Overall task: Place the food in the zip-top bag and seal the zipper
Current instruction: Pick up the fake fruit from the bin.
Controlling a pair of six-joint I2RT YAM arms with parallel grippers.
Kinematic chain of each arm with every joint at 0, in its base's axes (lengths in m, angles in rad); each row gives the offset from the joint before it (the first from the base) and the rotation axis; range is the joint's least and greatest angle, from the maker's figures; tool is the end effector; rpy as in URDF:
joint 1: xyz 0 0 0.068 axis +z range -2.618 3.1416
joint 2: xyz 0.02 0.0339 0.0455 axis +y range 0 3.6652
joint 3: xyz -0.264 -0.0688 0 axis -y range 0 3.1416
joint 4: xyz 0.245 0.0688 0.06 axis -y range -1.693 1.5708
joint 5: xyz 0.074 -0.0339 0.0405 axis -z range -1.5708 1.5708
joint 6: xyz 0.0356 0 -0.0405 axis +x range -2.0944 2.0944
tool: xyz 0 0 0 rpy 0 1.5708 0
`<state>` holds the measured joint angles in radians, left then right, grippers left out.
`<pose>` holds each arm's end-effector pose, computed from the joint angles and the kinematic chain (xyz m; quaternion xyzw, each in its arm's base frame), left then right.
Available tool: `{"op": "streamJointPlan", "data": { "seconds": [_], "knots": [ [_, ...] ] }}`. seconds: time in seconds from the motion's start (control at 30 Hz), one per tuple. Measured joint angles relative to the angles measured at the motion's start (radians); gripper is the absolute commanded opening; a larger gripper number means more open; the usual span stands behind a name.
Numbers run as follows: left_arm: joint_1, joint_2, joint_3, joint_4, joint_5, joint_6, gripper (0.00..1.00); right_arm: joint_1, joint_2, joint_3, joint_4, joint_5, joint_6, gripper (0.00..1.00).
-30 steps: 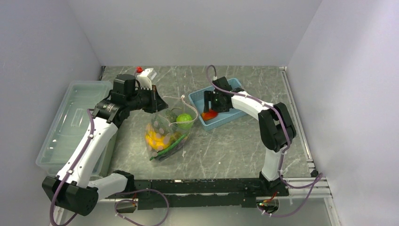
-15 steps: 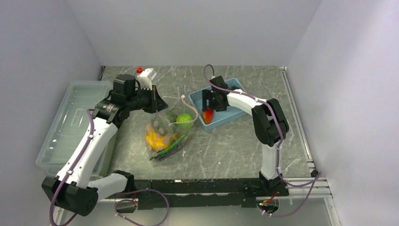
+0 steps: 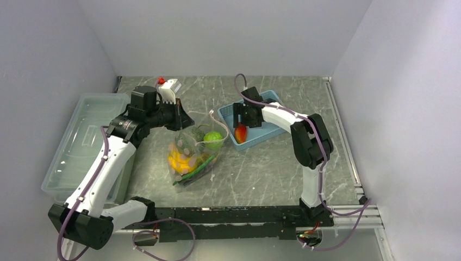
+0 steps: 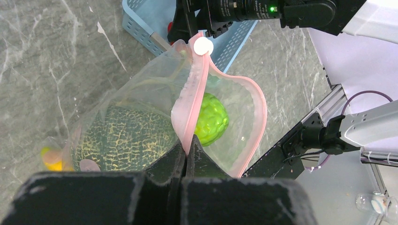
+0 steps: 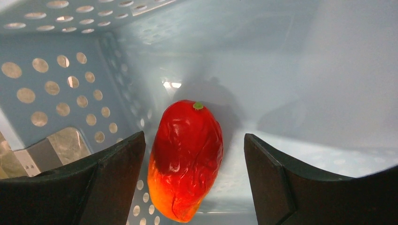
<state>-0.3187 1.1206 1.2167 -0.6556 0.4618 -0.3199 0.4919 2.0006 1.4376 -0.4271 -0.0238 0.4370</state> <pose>0.2163 -0.0881 0.3782 0.1103 0.8517 -0.3381 0.3848 0.3780 0.2035 0.1818 -0.0297 0.9576 0.1384 0.2508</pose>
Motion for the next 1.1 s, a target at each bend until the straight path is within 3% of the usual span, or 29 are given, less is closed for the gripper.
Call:
{"op": "streamJointPlan", "data": {
  "seconds": [0.27,0.4,0.77,1.1],
  "knots": [
    [0.0,0.0,0.0,0.0,-0.007,0.0,0.0,0.047,0.0,0.001,-0.044,0.019,-0.026,0.79],
    [0.0,0.0,0.0,0.0,-0.007,0.0,0.0,0.075,0.0,0.001,-0.055,0.047,-0.037,0.75],
    [0.0,0.0,-0.001,0.0,-0.008,0.0,0.0,0.089,-0.02,0.001,-0.092,0.148,-0.045,0.37],
    [0.0,0.0,-0.002,0.0,-0.008,0.0,0.0,0.089,-0.201,-0.023,-0.095,0.203,-0.046,0.29]
  ]
}}
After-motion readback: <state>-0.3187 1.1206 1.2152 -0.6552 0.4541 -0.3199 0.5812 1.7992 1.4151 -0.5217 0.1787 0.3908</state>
